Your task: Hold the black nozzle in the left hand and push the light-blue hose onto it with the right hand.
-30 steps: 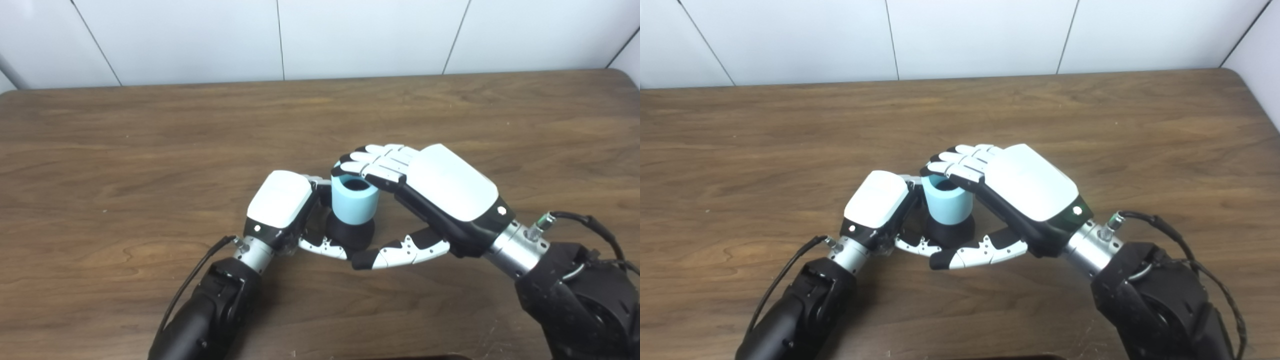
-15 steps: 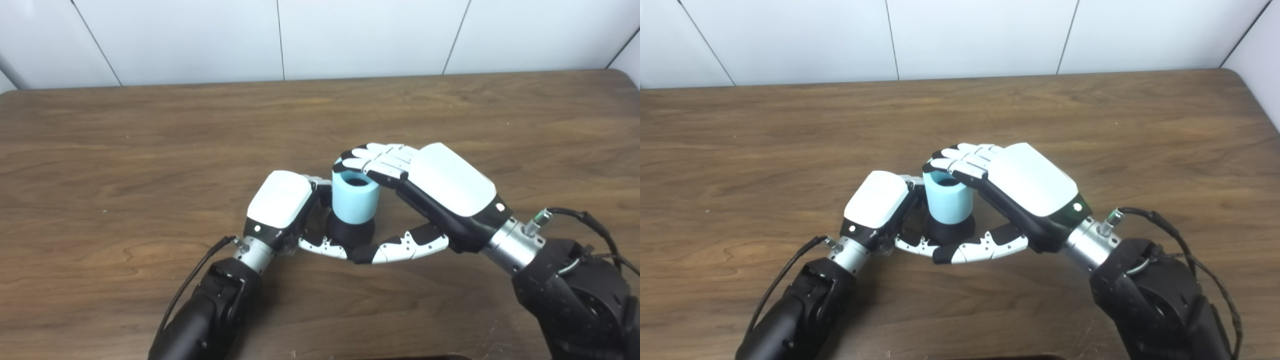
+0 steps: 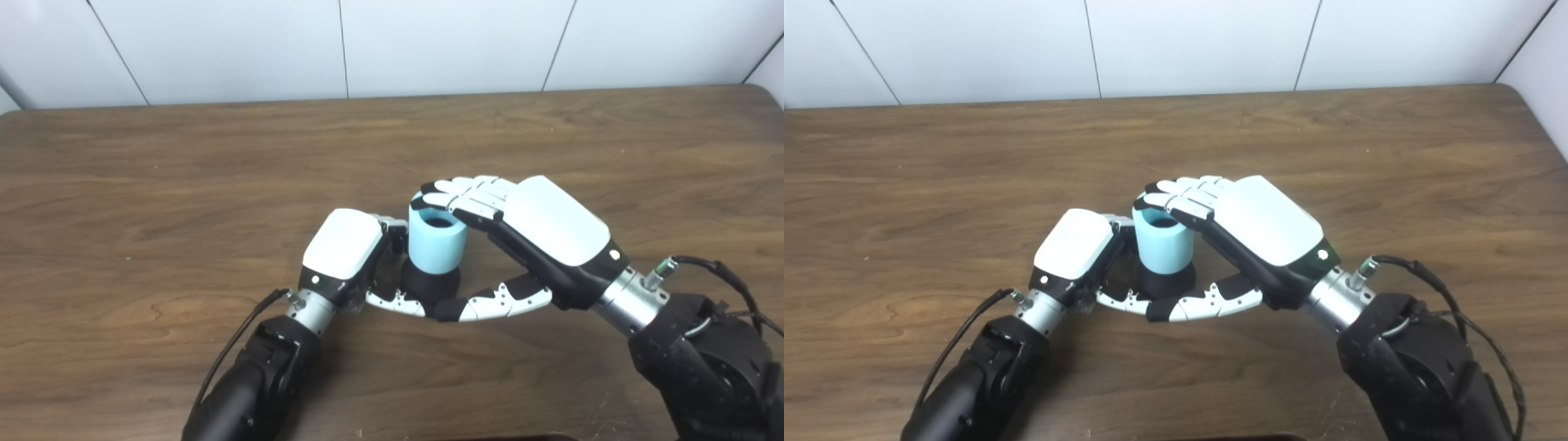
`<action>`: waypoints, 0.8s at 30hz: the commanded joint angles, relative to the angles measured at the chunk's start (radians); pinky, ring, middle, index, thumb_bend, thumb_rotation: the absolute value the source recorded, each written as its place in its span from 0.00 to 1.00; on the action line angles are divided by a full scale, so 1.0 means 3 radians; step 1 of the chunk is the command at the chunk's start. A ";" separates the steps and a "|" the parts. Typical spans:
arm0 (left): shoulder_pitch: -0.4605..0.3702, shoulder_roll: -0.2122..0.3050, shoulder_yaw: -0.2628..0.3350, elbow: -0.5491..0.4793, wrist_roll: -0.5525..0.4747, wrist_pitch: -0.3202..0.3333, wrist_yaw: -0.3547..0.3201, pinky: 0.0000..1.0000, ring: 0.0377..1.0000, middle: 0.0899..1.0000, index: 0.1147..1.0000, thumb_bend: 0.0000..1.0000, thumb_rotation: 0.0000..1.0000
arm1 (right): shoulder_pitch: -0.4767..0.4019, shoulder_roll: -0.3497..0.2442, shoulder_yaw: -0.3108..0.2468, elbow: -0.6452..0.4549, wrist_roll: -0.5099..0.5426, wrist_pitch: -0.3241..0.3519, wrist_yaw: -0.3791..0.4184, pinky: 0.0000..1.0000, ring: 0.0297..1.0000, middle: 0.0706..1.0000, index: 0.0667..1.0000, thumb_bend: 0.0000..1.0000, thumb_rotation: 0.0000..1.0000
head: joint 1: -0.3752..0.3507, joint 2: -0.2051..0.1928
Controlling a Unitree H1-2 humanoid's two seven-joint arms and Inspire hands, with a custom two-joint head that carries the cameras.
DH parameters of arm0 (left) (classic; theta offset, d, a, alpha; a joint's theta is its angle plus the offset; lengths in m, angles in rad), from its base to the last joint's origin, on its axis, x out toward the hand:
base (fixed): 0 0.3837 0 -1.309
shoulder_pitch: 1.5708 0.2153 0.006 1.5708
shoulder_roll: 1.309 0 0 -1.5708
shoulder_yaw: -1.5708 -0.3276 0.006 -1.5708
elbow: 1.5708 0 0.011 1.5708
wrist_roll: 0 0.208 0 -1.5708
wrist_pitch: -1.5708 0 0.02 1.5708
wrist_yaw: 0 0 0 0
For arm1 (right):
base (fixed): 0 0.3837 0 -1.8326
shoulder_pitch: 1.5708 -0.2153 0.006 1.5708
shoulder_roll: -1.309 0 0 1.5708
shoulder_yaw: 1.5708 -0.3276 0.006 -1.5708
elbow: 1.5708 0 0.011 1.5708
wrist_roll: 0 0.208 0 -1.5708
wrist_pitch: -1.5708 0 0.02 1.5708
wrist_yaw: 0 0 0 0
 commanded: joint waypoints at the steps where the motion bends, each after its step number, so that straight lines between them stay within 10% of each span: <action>1: 0.0299 0.0105 -0.0193 0.0329 0.0031 0.0243 -0.0749 0.40 0.52 0.47 0.38 0.47 0.00 | 0.0209 -0.0172 0.0174 0.0064 0.0005 0.0010 0.0427 0.86 0.85 0.88 0.85 0.58 0.94 | -0.0004 0.0000; 16: 0.0285 0.0100 -0.0171 0.0346 -0.0032 0.0216 -0.0724 0.40 0.52 0.47 0.40 0.47 0.00 | 0.0254 -0.0225 0.0412 0.0081 -0.0250 -0.0047 0.0601 0.87 0.86 0.87 0.84 0.59 0.91 | 0.0002 0.0002; 24: 0.0278 0.0106 -0.0176 0.0349 -0.0013 0.0220 -0.0726 0.38 0.49 0.43 0.43 0.48 0.00 | 0.0034 -0.0213 0.0181 -0.0022 -0.0111 0.0057 0.0444 0.88 0.89 0.88 0.86 0.58 0.91 | -0.0014 -0.0004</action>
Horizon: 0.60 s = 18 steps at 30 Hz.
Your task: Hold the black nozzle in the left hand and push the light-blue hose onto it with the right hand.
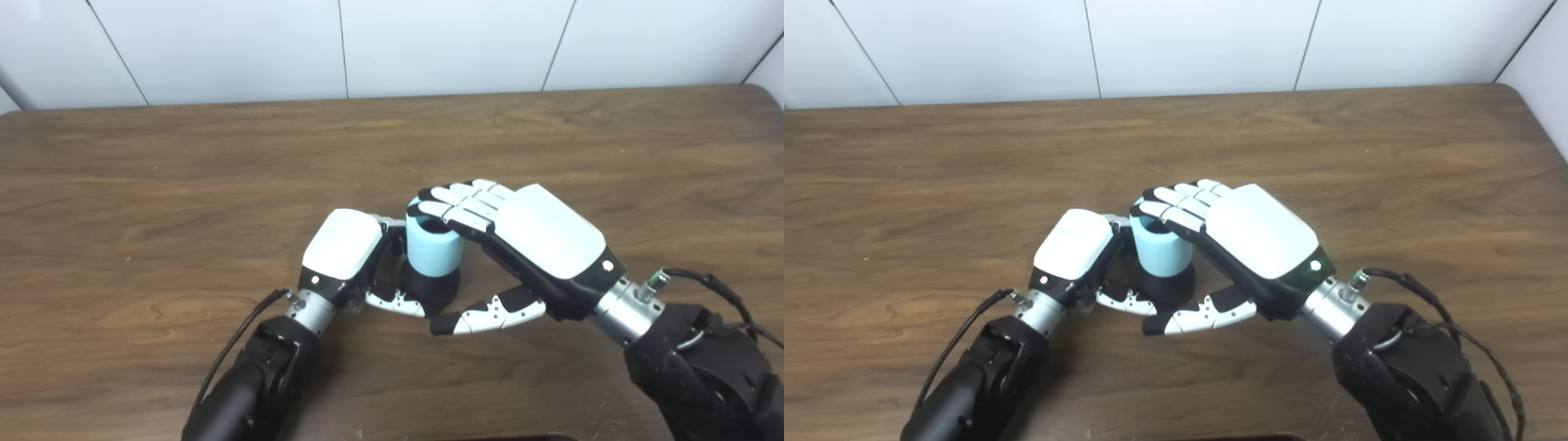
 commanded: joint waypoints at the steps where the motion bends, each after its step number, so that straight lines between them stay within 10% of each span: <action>1: 0.0278 0.0102 -0.0178 0.0366 -0.0011 0.0208 -0.0708 0.38 0.48 0.43 0.43 0.48 0.00 | -0.0032 -0.0155 -0.0004 0.0024 0.0203 0.0066 0.0382 0.87 0.89 0.88 0.86 0.58 0.90 | -0.0003 0.0001; 18: 0.0269 0.0088 -0.0185 0.0409 -0.0020 0.0215 -0.0709 0.40 0.51 0.47 0.40 0.48 0.00 | -0.0603 0.0002 -0.0629 -0.0284 0.0598 0.0246 0.0282 0.87 0.91 0.91 0.90 0.56 0.99 | -0.0004 -0.0026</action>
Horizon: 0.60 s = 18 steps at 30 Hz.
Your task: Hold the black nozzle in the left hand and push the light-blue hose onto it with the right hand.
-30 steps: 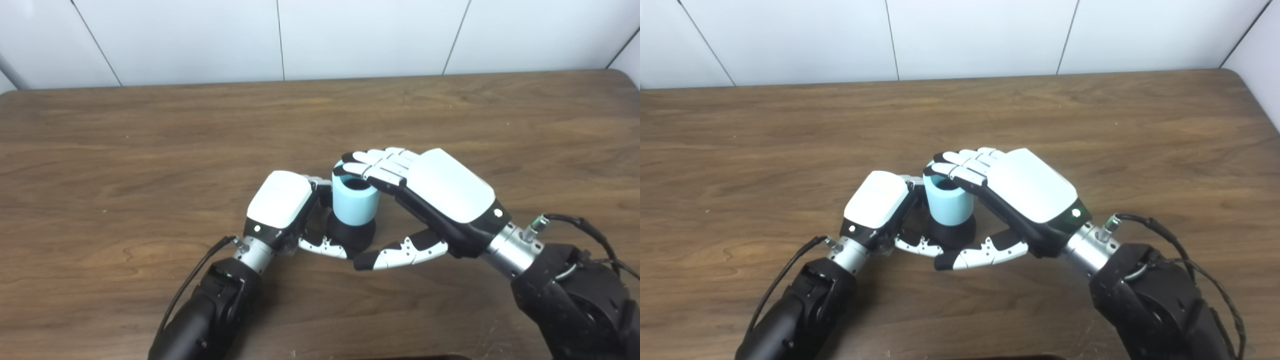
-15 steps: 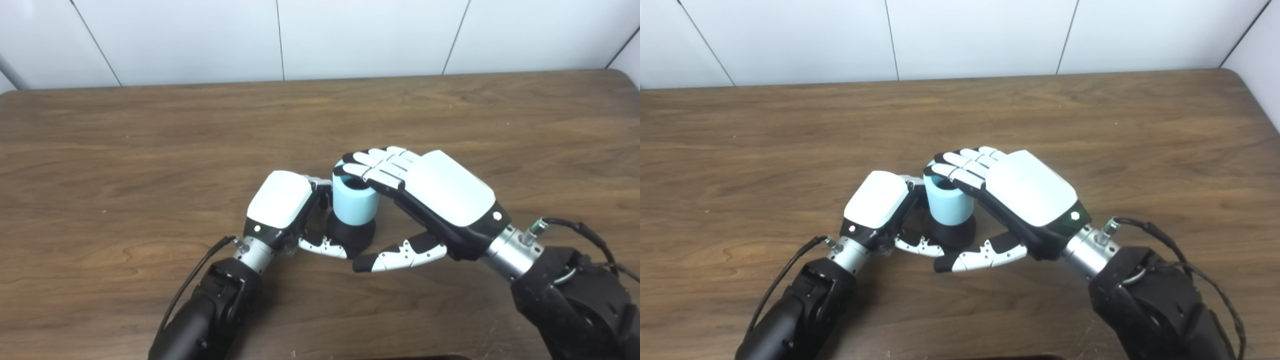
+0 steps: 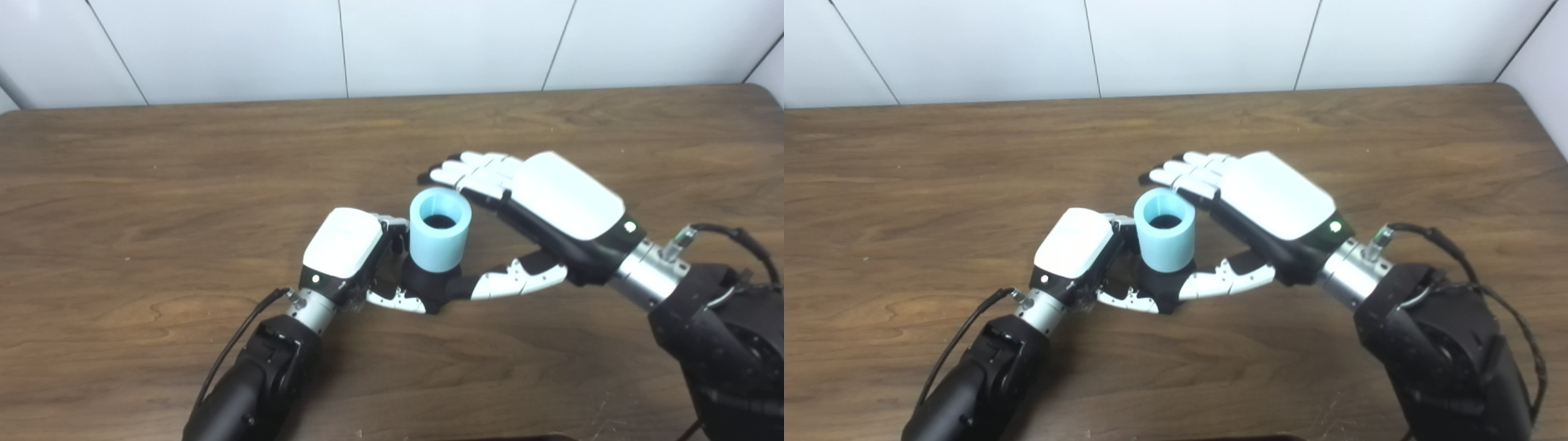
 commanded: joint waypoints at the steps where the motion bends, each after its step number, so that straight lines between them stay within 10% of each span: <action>1: 0.0276 0.0099 -0.0182 0.0411 -0.0023 0.0196 -0.0697 0.40 0.51 0.46 0.40 0.48 0.00 | -0.0189 0.0051 -0.0156 -0.0211 0.0108 0.0023 -0.0088 0.86 0.91 0.91 0.90 0.56 0.99 | -0.0003 0.0004; 18: 0.0246 0.0144 -0.0127 0.0348 0.0013 0.0170 -0.0592 0.47 0.56 0.50 0.40 0.49 0.00 | 0.0153 0.0456 -0.0362 -0.0144 0.0339 0.0542 -0.0216 0.76 0.88 0.90 0.90 0.55 0.92 | 0.0029 -0.0010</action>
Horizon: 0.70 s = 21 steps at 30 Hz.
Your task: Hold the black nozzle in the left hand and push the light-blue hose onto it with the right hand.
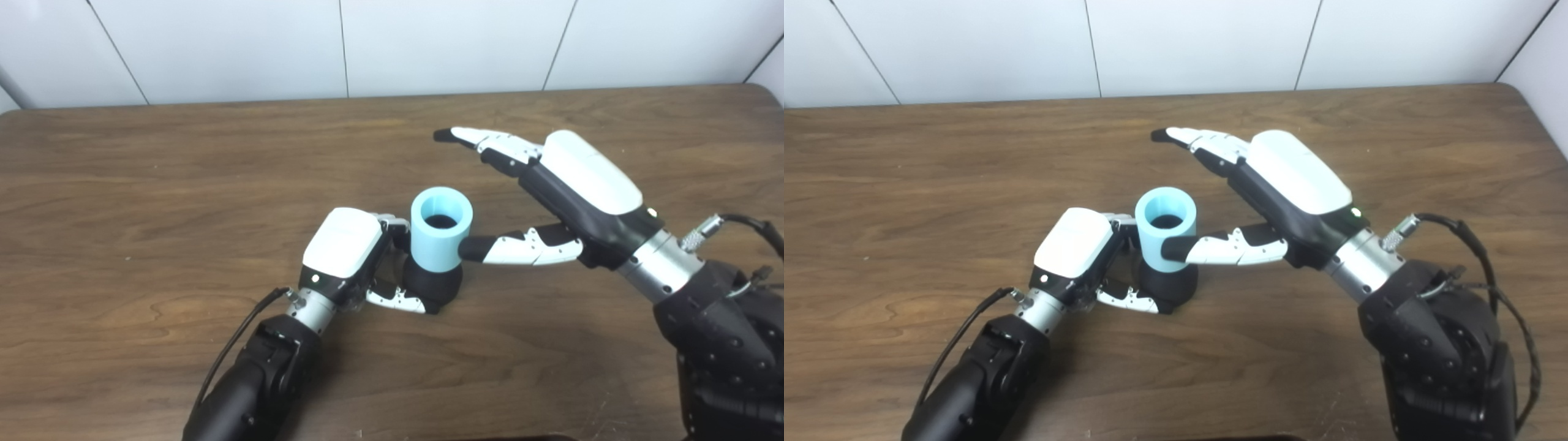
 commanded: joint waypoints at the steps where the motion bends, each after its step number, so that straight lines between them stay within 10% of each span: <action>1: 0.0232 0.0160 -0.0145 0.0337 0.0076 0.0151 -0.0568 0.53 0.60 0.49 0.40 0.51 0.00 | -0.0002 0.0031 -0.0063 -0.0068 0.0063 0.0061 -0.0178 0.76 0.88 0.90 0.90 0.55 0.91 | 0.0010 0.0000; 12: 0.0095 0.0207 0.0057 0.0276 0.0016 -0.0240 -0.0040 0.70 0.72 0.73 0.73 0.87 0.46 | 0.0344 0.0047 0.0013 0.0184 0.0050 -0.0119 -0.0553 0.74 0.85 0.90 0.90 0.53 0.90 | 0.0019 -0.0025; 21: 0.0110 0.0198 0.0360 -0.0125 -0.0312 -0.0128 -0.0409 0.85 0.81 0.81 0.84 1.00 0.64 | 0.0438 0.0023 0.0045 0.0360 0.0151 -0.0157 -0.0741 0.74 0.84 0.90 0.91 0.53 0.92 | 0.0026 -0.0029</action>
